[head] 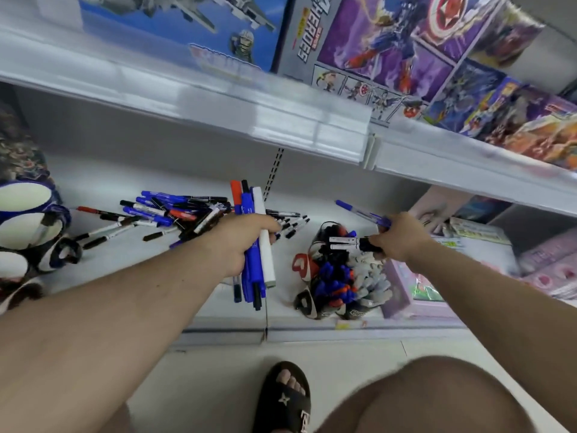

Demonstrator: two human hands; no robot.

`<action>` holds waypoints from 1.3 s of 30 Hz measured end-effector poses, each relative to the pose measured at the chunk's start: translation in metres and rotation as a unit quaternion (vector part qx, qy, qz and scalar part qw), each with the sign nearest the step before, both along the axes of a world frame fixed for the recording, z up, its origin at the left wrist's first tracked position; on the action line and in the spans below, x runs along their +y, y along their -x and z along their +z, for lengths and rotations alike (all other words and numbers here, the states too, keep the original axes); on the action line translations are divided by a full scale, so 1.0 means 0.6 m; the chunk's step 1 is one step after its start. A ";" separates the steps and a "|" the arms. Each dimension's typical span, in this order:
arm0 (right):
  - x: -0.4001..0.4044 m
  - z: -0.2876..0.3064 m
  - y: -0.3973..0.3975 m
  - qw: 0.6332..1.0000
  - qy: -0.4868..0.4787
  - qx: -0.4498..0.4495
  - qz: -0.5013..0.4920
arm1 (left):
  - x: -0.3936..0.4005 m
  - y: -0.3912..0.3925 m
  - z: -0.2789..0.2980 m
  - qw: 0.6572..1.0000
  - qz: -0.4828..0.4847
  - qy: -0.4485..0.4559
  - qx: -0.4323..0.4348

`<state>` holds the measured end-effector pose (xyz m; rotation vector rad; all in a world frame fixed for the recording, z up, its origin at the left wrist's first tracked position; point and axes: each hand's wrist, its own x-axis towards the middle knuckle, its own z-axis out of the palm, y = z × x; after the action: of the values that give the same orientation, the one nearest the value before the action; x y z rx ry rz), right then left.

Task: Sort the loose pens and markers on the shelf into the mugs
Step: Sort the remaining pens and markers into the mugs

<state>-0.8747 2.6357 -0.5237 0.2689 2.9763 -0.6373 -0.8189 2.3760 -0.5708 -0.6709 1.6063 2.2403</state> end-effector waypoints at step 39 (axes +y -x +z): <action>-0.118 -0.147 0.100 0.986 -0.111 0.003 0.122 | -0.062 0.020 -0.025 0.995 -0.101 0.003 0.015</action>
<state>-0.9349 2.5648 -0.6121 -0.0858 3.0177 -0.2805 -0.8306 2.3389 -0.5855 -0.4557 1.6180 2.1102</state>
